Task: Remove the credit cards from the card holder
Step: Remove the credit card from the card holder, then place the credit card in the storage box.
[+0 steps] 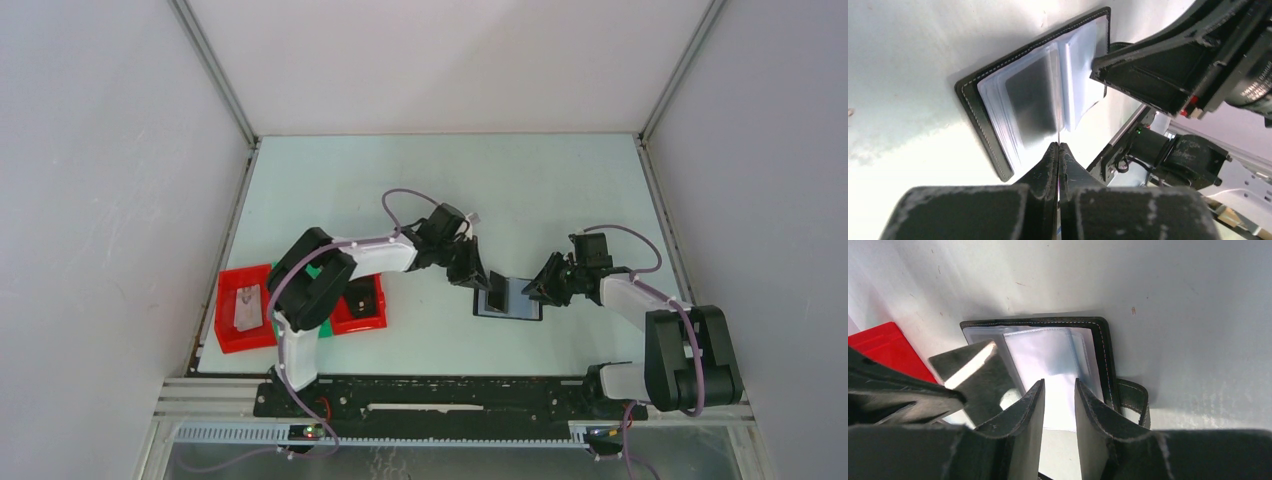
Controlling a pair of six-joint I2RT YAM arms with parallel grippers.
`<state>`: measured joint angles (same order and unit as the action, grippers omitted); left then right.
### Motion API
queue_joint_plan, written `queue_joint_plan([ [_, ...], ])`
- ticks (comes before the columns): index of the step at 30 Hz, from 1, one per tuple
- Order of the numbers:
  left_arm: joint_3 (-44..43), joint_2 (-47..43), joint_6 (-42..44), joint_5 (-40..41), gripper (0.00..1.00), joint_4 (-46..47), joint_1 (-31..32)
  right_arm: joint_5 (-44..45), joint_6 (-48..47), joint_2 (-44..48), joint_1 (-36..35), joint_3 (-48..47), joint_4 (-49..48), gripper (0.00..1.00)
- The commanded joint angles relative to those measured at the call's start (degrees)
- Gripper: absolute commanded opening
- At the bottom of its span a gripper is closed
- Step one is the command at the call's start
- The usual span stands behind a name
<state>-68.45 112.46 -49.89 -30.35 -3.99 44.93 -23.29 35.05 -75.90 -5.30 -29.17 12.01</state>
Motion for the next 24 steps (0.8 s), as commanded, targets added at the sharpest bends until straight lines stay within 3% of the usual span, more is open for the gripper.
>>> queue_joint_plan([
  [1,-0.36,-7.4,8.27,1.76,0.0,-8.87,-0.89,1.82,-1.02,0.12,0.22,0.87,2.09,0.37],
  [11,-5.37,-15.7,19.06,8.69,0.0,-27.53,-1.55,1.06,-1.3,3.8,1.25,-0.13,4.19,0.38],
  [18,-9.55,-25.62,24.05,29.46,0.0,-48.46,-5.46,0.9,-1.81,6.91,1.71,-1.78,6.27,0.39],
  [24,-11.25,-32.2,23.0,46.35,0.0,-59.84,-8.97,0.2,-1.56,7.1,1.78,-2.28,6.19,0.39],
])
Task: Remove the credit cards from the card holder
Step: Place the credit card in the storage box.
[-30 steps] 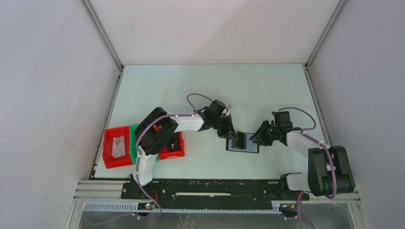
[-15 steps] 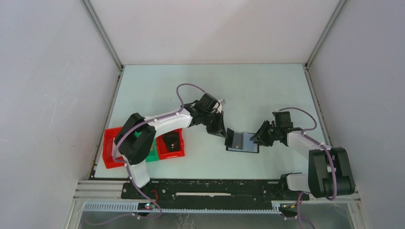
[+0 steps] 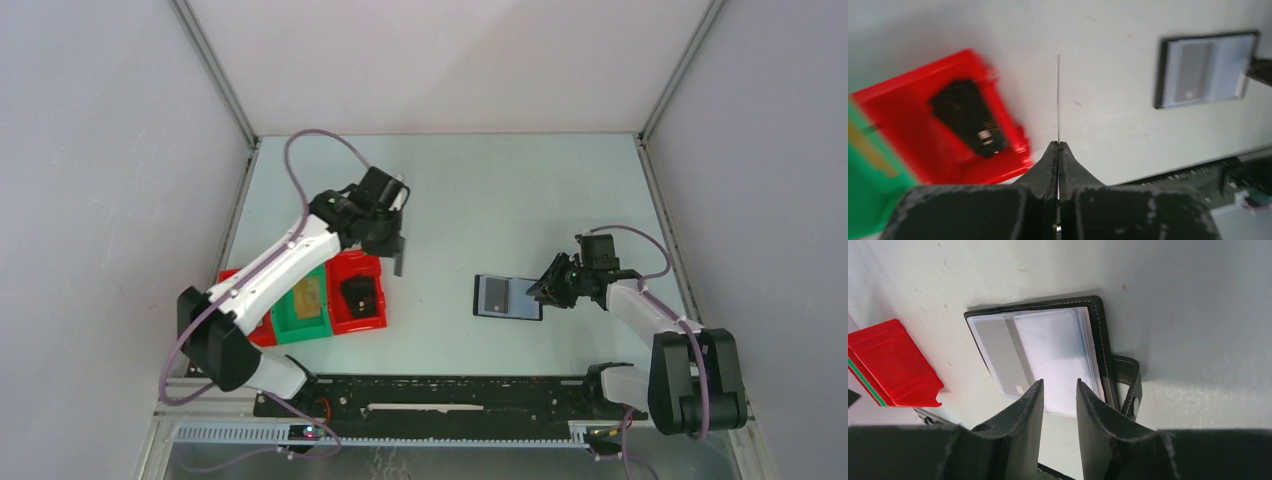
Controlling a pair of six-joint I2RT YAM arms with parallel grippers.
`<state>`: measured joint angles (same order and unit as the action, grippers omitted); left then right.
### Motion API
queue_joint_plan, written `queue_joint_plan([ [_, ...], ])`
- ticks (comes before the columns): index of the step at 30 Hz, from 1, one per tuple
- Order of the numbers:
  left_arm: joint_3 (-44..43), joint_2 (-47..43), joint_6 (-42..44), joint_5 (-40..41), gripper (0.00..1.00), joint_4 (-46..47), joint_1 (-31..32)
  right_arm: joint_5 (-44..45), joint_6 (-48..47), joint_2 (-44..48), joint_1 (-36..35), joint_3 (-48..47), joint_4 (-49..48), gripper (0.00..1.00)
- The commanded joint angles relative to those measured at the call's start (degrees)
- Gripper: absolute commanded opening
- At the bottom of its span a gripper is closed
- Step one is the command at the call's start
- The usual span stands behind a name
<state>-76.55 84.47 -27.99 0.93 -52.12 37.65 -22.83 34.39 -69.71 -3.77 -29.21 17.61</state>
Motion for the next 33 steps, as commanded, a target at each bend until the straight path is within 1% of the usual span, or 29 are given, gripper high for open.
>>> queue_joint_plan([
  [1,-3.3,-4.36,0.6,17.53,0.0,-13.24,-1.97,-0.35,-0.91,0.88,0.25,-2.32,0.59,0.39],
  [4,-3.11,-4.4,-0.79,23.16,0.0,-16.59,-2.41,-0.37,-0.99,0.81,0.25,-2.43,0.7,0.39],
  [8,-1.17,-3.93,-2.61,26.93,0.0,-17.31,-2.58,-0.25,-1.06,1.13,0.25,-2.43,1.08,0.39],
  [15,4.39,1.08,-6.19,27.08,0.0,-11.76,-2.74,-0.37,-0.79,1.67,0.25,-2.43,1.27,0.39],
  [18,5.0,4.35,-7.78,28.39,0.0,-11.26,-2.76,-0.05,-0.85,2.24,0.25,-2.43,1.89,0.39],
  [24,7.92,7.61,-10.18,31.91,0.0,-9.5,-2.79,0.09,-1.13,2.76,0.34,-2.43,2.43,0.4],
  [31,10.63,11.38,-10.95,32.69,0.0,-7.54,-2.78,-0.02,-0.91,3.16,0.25,-2.43,2.67,0.4],
  [32,10.83,11.68,-11.01,32.57,0.0,-7.48,-2.76,0.02,-0.95,3.24,0.24,-2.43,2.74,0.4],
  [33,11.0,11.85,-11.08,32.44,0.04,-7.48,-2.76,0.1,-0.98,3.39,0.25,-2.43,2.84,0.4],
])
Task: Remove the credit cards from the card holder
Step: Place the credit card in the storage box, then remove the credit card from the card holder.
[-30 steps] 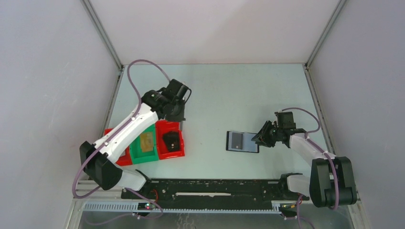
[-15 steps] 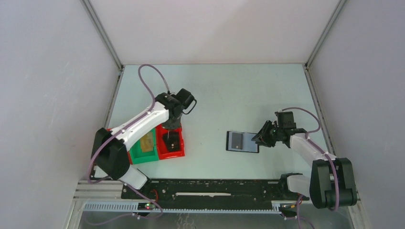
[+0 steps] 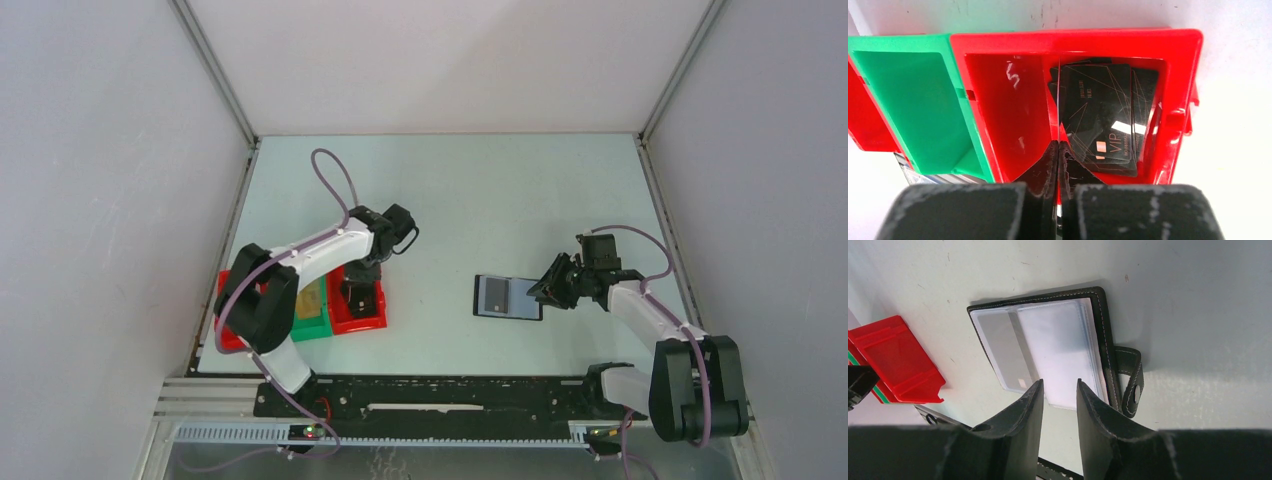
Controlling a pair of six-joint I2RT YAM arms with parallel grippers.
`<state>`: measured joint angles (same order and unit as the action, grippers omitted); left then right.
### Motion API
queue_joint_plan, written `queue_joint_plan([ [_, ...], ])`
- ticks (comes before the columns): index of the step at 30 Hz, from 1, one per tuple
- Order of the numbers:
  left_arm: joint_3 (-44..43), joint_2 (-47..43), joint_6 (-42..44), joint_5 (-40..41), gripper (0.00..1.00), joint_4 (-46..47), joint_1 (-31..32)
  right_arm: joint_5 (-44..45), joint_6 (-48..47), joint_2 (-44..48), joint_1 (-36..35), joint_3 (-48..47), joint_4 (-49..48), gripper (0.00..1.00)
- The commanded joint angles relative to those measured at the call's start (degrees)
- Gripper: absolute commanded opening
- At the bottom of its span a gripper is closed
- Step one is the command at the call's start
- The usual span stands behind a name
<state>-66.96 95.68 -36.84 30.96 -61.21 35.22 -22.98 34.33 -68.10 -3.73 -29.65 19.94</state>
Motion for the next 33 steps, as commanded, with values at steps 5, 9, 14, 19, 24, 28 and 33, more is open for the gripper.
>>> queue_joint_plan([
  [5,1.84,-1.01,-1.98,1.25,0.36,1.62,-0.24,0.31,-0.93,2.13,0.21,-1.99,0.73,0.4],
  [9,0.7,-5.51,-0.79,-0.39,0.53,1.0,-0.06,0.48,-0.77,2.48,0.13,-1.99,0.87,0.4],
  [14,-4.16,-11.96,0.8,-4.64,0.53,1.18,1.96,1.19,-0.9,2.7,0.21,-1.99,0.9,0.4],
  [19,-9.26,-13.71,1.9,-15.64,0.52,8.07,6.46,1.68,-0.77,2.2,-0.06,-1.99,0.38,0.4],
  [24,-7.25,-10.92,-1.79,-34.06,0.52,25.33,9.88,2.3,0.15,1.36,-1.85,-1.99,-0.65,0.4],
  [28,-6.88,-4.07,-4.78,-42.67,0.55,35.55,12.43,3.44,0.24,0.17,-2.49,-1.99,-1.28,0.4],
  [33,-11.02,4.5,-5.13,-45.57,0.62,38.28,13.67,4.26,-0.16,-1.55,-2.51,-1.99,-1.81,0.39],
])
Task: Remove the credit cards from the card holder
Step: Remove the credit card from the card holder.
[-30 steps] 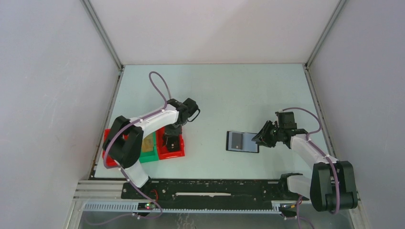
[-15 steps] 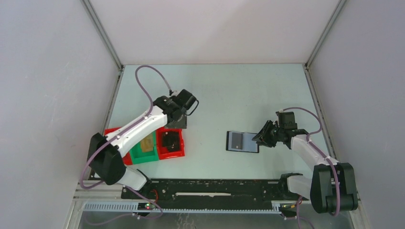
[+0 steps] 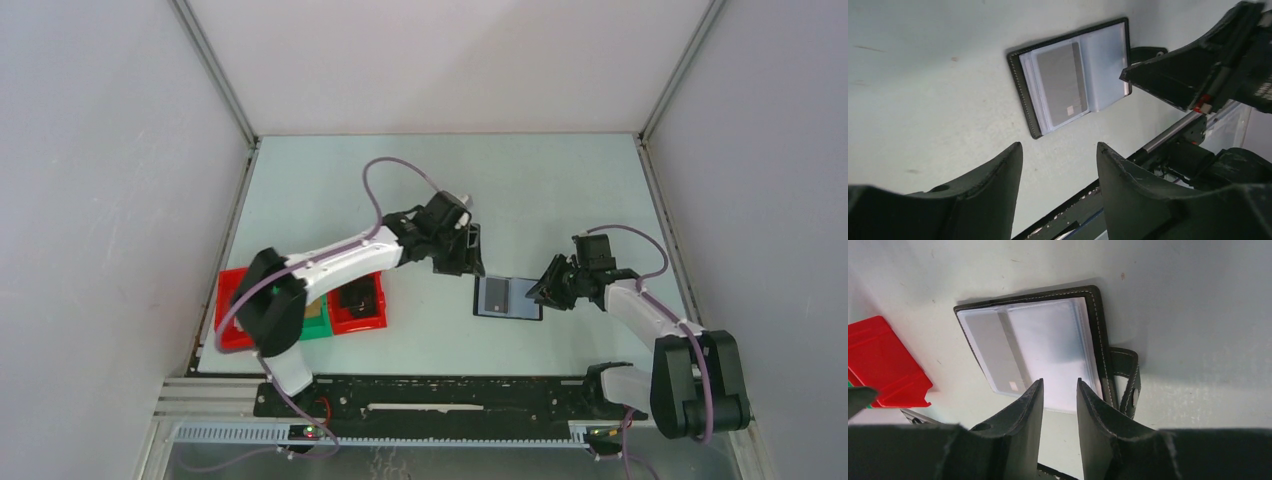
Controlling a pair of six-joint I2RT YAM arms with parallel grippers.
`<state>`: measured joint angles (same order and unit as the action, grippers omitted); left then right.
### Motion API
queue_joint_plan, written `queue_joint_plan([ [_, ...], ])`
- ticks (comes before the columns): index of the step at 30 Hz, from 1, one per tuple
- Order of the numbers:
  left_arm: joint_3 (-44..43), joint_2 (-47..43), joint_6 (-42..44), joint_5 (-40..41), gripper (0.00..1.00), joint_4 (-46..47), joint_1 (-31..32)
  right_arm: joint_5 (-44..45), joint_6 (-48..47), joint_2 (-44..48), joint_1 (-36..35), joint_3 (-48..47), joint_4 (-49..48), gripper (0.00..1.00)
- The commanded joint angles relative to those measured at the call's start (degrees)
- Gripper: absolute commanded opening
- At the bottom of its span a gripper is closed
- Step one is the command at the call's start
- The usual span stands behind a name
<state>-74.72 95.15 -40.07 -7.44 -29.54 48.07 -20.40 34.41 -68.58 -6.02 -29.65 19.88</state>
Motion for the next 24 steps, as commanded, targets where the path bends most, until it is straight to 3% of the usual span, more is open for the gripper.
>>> queue_joint_plan([
  [1,-3.86,6.67,-2.01,-7.88,0.62,6.88,0.84,1.68,-0.31,-1.38,-0.22,-1.99,-1.84,0.39],
  [11,-6.95,16.39,-3.08,-12.92,0.6,9.91,1.53,2.5,-0.65,-1.81,-0.22,-1.99,-1.42,0.39],
  [24,-8.89,19.99,-2.04,-12.74,0.63,7.87,1.76,2.83,-1.1,-2.44,0.31,-1.99,-1.24,0.39],
])
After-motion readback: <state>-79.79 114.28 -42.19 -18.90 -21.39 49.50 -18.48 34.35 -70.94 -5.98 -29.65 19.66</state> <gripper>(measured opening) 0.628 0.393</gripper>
